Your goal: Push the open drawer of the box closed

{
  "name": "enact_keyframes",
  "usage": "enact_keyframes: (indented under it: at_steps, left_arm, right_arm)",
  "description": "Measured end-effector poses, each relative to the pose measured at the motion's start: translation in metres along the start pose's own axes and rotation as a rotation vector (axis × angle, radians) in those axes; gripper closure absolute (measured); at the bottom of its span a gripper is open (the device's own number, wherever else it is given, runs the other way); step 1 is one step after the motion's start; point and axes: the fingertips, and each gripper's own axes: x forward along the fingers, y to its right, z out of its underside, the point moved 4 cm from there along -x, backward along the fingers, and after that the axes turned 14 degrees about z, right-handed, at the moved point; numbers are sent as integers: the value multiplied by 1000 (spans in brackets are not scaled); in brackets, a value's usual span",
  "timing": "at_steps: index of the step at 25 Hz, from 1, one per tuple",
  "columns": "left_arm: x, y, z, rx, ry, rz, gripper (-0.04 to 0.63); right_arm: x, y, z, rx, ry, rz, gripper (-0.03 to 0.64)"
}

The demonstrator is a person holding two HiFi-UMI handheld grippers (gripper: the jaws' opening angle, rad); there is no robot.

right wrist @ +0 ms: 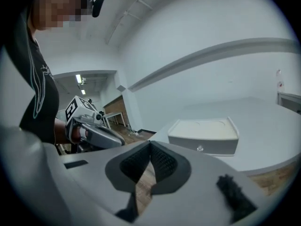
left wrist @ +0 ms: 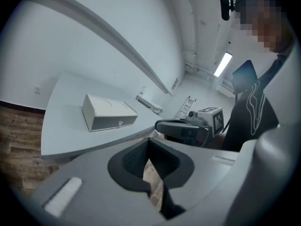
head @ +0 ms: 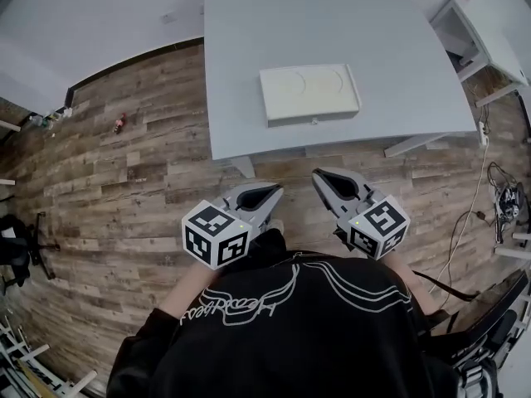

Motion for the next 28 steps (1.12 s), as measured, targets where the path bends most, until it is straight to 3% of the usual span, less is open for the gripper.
enact_keyframes:
  at_steps: [9, 16, 28]
  left_arm:
    - [2, 112, 38, 70, 53, -29, 588]
    - [5, 171, 63, 106, 69, -50, 588]
    - [7, 224, 67, 191, 66, -53, 588]
  right_arm:
    - [-115, -47, 28, 128, 62, -154, 607]
    - [-171, -73, 43, 58, 70, -194, 607]
    - [-220, -93, 45, 59, 115, -216, 607]
